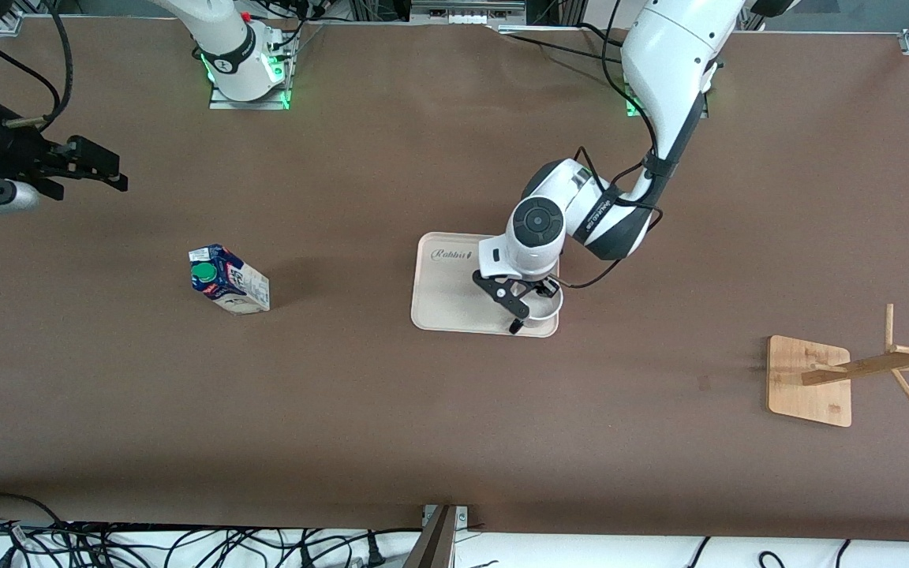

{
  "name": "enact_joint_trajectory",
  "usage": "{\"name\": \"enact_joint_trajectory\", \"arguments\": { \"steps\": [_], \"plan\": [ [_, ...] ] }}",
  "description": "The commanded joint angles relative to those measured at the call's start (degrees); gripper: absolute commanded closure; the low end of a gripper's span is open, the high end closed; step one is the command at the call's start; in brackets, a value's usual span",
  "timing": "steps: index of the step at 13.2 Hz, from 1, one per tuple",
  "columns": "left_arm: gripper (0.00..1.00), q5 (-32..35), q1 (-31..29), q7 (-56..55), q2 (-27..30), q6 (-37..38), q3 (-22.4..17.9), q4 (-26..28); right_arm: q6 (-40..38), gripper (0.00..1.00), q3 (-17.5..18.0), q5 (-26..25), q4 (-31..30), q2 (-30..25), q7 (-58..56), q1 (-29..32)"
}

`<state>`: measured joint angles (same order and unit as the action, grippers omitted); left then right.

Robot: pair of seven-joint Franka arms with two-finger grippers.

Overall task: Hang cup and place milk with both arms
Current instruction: 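Release the carton on the table while the left gripper grasps the mug, then lift the white mug with the left gripper toward the wooden stand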

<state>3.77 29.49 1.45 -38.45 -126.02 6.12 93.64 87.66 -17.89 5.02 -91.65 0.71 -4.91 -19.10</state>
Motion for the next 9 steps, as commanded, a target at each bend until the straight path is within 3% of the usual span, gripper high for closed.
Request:
{"name": "enact_joint_trajectory", "arguments": {
  "steps": [1,5,9],
  "plan": [
    [1.00,1.1,0.0,-0.4,0.7,0.8,-0.4,-0.4,-0.3,0.00,9.9,-3.4,-1.8,-2.6,0.8,8.6],
    [1.00,-2.0,-1.0,-2.8,7.0,5.1,-0.4,-1.5,-0.3,0.00,10.7,-6.3,-0.3,-2.2,0.9,8.3],
    [1.00,-5.1,-5.8,-5.9,12.4,19.2,-0.8,-9.6,-0.1,0.00,10.9,-6.2,1.2,-1.4,1.0,8.3]
  ]
}}
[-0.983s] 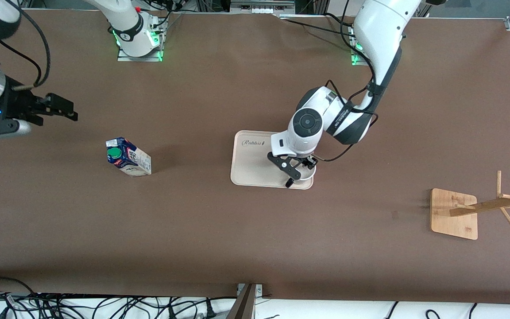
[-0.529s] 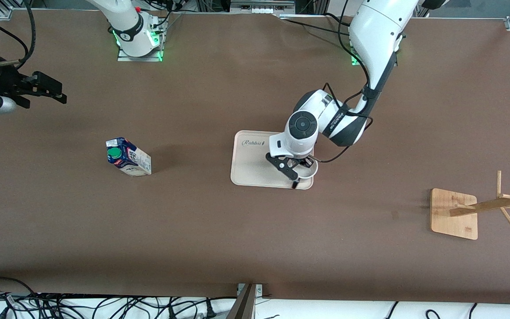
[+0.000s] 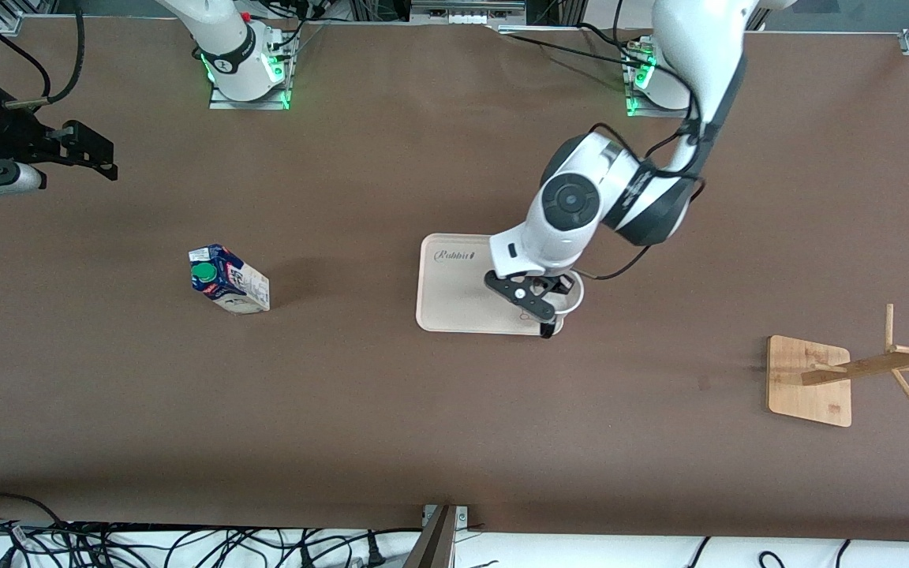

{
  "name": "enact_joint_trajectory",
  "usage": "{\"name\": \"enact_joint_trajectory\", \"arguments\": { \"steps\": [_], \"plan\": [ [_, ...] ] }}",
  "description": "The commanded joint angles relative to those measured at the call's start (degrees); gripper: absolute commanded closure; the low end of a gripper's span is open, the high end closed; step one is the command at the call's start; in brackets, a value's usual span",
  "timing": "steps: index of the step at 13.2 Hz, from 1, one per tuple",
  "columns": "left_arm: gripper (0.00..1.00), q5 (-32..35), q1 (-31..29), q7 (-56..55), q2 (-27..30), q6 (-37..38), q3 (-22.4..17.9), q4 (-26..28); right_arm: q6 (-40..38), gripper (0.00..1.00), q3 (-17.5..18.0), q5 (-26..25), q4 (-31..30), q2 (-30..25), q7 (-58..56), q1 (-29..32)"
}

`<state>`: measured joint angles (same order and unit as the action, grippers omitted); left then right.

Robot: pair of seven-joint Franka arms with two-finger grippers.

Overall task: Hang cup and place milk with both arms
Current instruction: 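Lift the white mug with the left gripper toward the wooden stand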

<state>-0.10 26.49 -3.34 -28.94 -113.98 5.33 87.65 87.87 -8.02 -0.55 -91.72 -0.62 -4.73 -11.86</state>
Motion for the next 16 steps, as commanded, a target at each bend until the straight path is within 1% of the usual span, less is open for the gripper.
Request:
{"name": "enact_joint_trajectory", "arguments": {
  "steps": [1,3,4,5,6,7,8,10,12,14,16],
  "plan": [
    [1.00,-1.2,-5.3,-1.3,3.4,12.9,-0.1,-7.5,-0.5,0.00,1.1,-0.7,1.3,-0.1,0.7,1.1],
    [1.00,-0.7,-9.2,-1.4,3.5,24.3,-0.2,-14.9,-0.5,0.00,1.1,-1.2,1.3,-0.1,0.1,1.1],
    [1.00,-1.0,-11.4,-1.2,3.5,28.3,-0.1,-17.4,-0.5,0.00,1.0,-1.5,1.3,-0.1,0.0,1.1],
    [1.00,-1.0,-14.0,-0.6,4.3,32.0,0.2,-18.0,-0.4,0.00,0.8,-1.6,1.4,-0.2,0.2,1.2],
    [1.00,-0.5,-15.8,0.2,5.0,34.0,0.1,-18.0,0.0,0.00,0.8,-1.6,1.4,-0.2,0.4,1.2],
    [1.00,-0.4,-17.4,1.5,5.3,34.4,-0.1,-18.0,0.1,0.00,0.7,-1.6,1.5,-0.1,0.2,1.3],
    [1.00,-0.6,-20.3,3.5,5.3,34.4,-0.1,-18.0,0.0,0.00,0.6,-1.6,1.8,0.0,0.5,1.5],
    [1.00,-1.0,-24.9,10.0,5.2,34.4,0.3,-18.1,0.6,0.00,0.5,-1.6,1.8,0.0,0.5,1.8],
    [1.00,-0.7,-27.1,17.7,4.9,34.2,-0.1,-18.1,0.6,0.00,0.5,-1.6,1.8,0.0,0.6,1.8],
    [1.00,-0.8,-29.8,22.1,4.7,33.8,-0.1,-18.1,1.3,0.00,0.5,-1.5,1.8,0.0,0.6,1.8],
    [1.00,-0.6,-31.2,24.9,4.7,33.7,-0.1,-18.1,2.6,0.00,0.5,-1.2,1.8,0.0,0.7,1.7]
  ]
}}
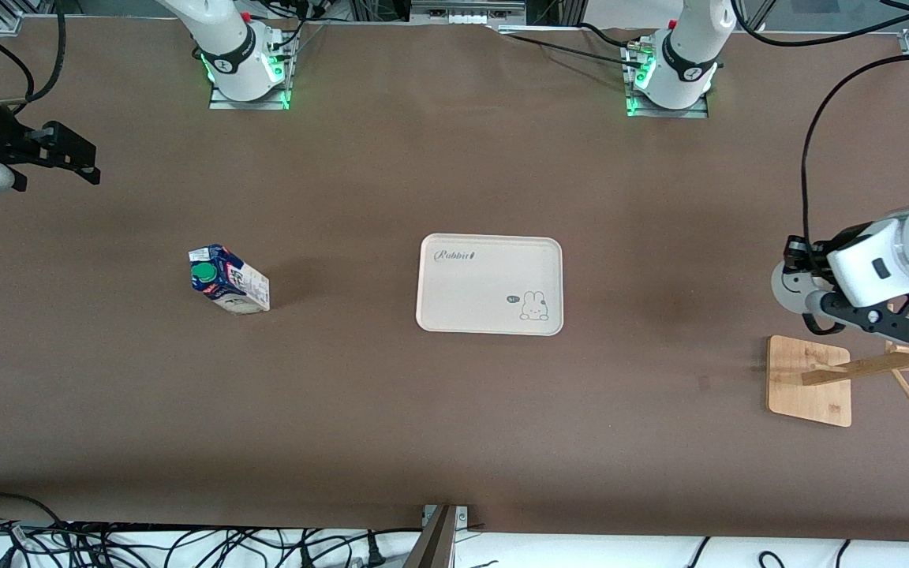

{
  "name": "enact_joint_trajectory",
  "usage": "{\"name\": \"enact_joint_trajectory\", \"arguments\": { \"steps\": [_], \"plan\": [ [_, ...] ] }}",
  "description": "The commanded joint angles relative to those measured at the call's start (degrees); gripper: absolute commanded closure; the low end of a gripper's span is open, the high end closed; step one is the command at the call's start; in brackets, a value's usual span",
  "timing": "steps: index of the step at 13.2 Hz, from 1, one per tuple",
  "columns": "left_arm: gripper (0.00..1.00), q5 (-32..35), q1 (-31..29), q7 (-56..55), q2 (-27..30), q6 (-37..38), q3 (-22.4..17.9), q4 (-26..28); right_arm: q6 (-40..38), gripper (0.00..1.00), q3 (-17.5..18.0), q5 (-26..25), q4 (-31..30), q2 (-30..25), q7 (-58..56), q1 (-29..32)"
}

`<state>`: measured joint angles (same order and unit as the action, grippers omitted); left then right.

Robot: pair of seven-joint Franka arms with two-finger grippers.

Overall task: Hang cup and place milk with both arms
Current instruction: 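Hang the mug handle on a peg of the wooden stand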

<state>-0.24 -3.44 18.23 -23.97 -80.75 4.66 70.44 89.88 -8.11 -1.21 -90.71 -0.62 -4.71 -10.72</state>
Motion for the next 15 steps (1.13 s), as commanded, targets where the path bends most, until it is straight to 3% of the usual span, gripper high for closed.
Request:
{"name": "enact_joint_trajectory", "arguments": {
  "steps": [1,6,15],
  "plan": [
    [1.00,-0.3,-2.1,4.2,-0.3,0.2,0.5,-1.0,0.6,0.00,0.6,-0.4,0.8,0.0,0.7,0.5],
    [1.00,-0.5,-6.0,12.5,-2.0,-9.1,0.5,-1.2,1.7,0.00,1.0,-0.2,0.8,0.0,0.7,0.1],
    [1.00,0.0,-9.5,12.7,-2.4,-9.0,0.5,-0.6,1.7,0.00,0.8,-0.2,0.8,0.2,0.7,0.4]
  ]
}}
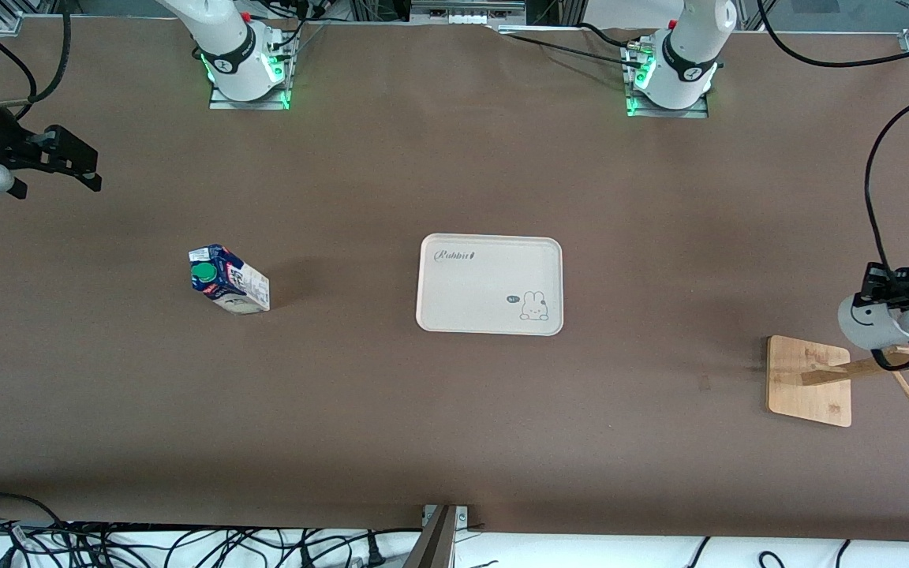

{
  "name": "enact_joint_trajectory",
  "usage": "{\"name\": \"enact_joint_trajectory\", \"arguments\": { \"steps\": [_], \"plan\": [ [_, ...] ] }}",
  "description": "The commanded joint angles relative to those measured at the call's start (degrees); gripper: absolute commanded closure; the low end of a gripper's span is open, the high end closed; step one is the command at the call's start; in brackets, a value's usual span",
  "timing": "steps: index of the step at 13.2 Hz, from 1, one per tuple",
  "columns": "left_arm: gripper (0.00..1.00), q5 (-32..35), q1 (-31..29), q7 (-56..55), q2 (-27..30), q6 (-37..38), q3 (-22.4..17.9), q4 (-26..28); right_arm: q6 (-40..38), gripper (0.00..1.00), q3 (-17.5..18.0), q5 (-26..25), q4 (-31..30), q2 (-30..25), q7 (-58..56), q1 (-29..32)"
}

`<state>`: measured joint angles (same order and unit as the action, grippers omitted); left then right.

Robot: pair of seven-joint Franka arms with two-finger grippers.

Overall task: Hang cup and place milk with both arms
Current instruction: 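Hang the mug handle on a peg of the wooden stand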

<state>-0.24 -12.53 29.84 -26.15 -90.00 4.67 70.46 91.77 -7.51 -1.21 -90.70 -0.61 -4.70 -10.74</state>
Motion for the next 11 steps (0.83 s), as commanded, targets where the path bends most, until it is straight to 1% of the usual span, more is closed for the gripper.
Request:
{"name": "enact_joint_trajectory", "arguments": {
  "steps": [1,2,3,4,6,8,10,11],
  "plan": [
    [1.00,0.0,-0.9,1.2,-0.2,0.3,0.5,-0.5,-0.1,0.00,0.1,-0.2,0.8,0.2,0.7,0.5],
    [0.87,0.0,-1.5,1.2,-0.2,0.3,0.5,-0.4,-0.2,0.00,0.1,-0.2,0.8,0.3,0.7,0.5],
    [0.23,-0.1,-1.5,1.2,-0.3,0.2,0.5,-0.4,-0.2,0.00,0.1,-0.2,0.8,0.3,0.7,0.5],
    [0.00,-0.2,-1.5,1.1,-0.3,0.2,0.5,-0.4,-0.2,0.00,0.1,-0.2,0.8,0.3,0.7,0.5],
    [0.00,0.0,-0.9,1.0,-0.2,0.2,0.6,-0.8,-0.2,0.00,0.1,-0.2,0.8,0.4,0.7,0.5],
    [0.00,1.9,-0.1,1.0,0.1,-0.1,1.9,-1.1,-0.2,0.00,0.0,-0.2,0.8,0.4,0.7,0.5],
    [0.00,8.2,6.4,-1.3,1.0,-0.2,2.0,-1.3,-0.1,0.00,0.0,-0.1,0.6,0.4,0.7,0.6],
    [0.00,8.5,7.1,-4.2,1.6,0.0,2.2,-1.3,-0.1,0.00,0.0,-0.1,0.6,0.4,0.7,0.6]
  ]
}}
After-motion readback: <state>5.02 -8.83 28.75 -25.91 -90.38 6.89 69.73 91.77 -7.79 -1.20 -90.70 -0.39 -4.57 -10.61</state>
